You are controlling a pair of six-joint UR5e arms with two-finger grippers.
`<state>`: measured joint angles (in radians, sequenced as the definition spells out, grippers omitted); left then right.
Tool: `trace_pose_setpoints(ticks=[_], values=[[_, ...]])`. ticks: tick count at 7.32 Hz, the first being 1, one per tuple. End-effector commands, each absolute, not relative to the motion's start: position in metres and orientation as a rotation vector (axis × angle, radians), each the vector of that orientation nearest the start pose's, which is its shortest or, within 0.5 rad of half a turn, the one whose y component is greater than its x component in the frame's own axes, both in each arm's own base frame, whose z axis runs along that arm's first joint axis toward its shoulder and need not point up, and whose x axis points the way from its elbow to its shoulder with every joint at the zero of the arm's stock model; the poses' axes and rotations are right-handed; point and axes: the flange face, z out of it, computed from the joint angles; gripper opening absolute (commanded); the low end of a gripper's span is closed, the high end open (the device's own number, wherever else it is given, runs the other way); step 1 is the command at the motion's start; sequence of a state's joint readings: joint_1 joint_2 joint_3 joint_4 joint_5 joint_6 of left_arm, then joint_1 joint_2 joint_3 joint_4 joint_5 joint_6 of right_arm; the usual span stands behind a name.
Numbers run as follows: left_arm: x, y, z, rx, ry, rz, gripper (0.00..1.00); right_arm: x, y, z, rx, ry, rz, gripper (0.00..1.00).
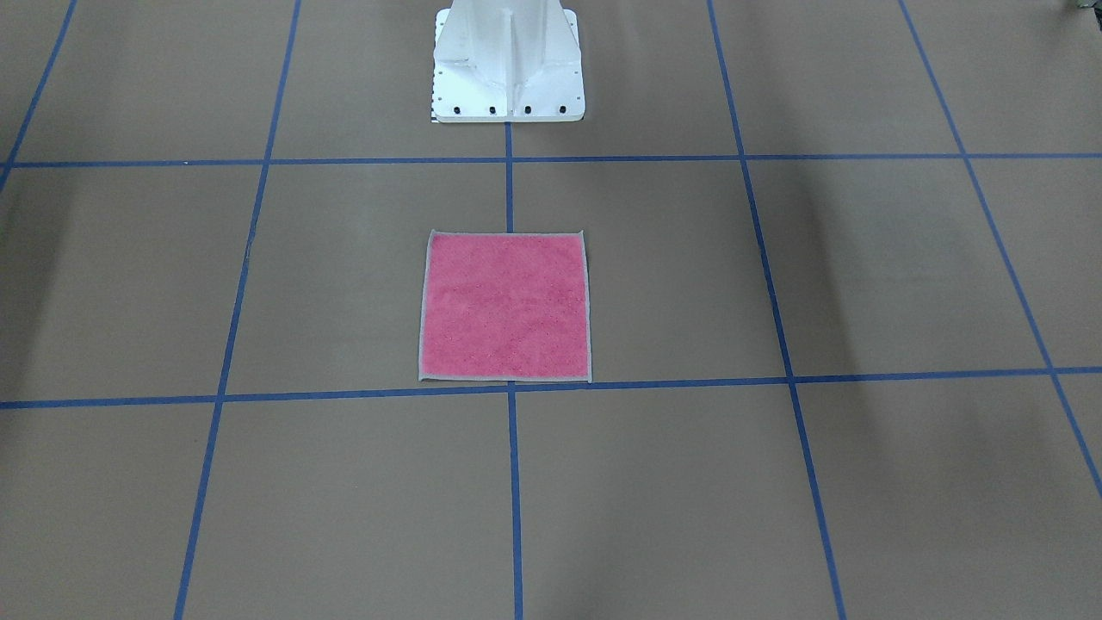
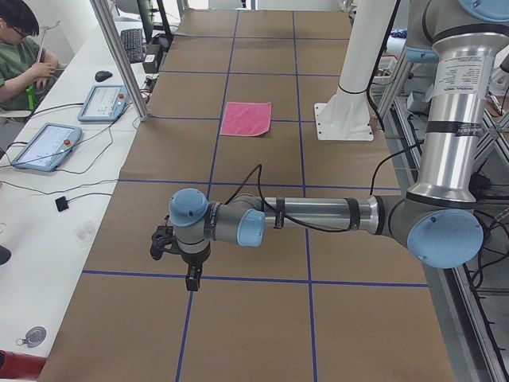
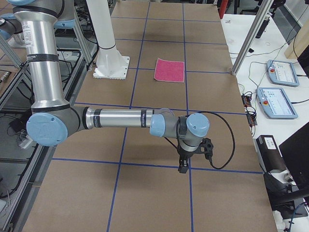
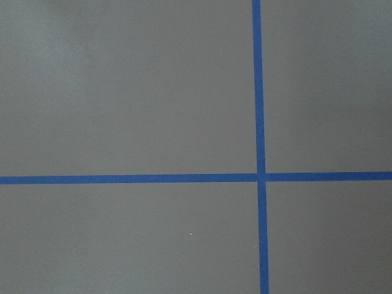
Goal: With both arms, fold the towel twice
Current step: 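Move the left gripper toward the pink towel's edge nearest the left arm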
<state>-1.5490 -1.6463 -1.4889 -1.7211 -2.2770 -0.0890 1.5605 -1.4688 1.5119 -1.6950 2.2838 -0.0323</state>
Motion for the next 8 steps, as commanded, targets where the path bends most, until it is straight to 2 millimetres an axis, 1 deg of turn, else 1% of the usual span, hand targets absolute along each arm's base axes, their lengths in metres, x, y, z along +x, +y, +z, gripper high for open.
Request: trace_pose_setpoints(ticks=[1,2,4,5,6,7,8], values=[[-0.057,-0.533,0.651,0.097,0.709,-0.013,1.0,0.062,-0.53,0.65,-0.067,-0.714,-0.013,1.0],[-0.057,-0.533,0.653,0.094,0.709,-0.015,1.0,0.062,-0.53,0.65,-0.067,-0.714,-0.013,1.0],[-0.056,-0.539,0.643,0.109,0.711,-0.007,1.0,0.062,-0.531,0.646,-0.06,-0.714,-0.014,1.0],[-0.056,-0.543,0.642,0.105,0.71,-0.009,1.0,0.062,-0.531,0.646,-0.058,-0.714,-0.016,1.0],[-0.056,-0.542,0.644,0.096,0.708,-0.014,1.0,0.063,-0.532,0.644,-0.054,-0.714,-0.015,1.0],[-0.057,-0.541,0.645,0.094,0.708,-0.016,1.0,0.063,-0.535,0.638,-0.044,-0.715,-0.019,1.0],[-0.056,-0.545,0.638,0.105,0.708,-0.013,1.0,0.062,-0.541,0.627,-0.021,-0.714,-0.029,1.0]])
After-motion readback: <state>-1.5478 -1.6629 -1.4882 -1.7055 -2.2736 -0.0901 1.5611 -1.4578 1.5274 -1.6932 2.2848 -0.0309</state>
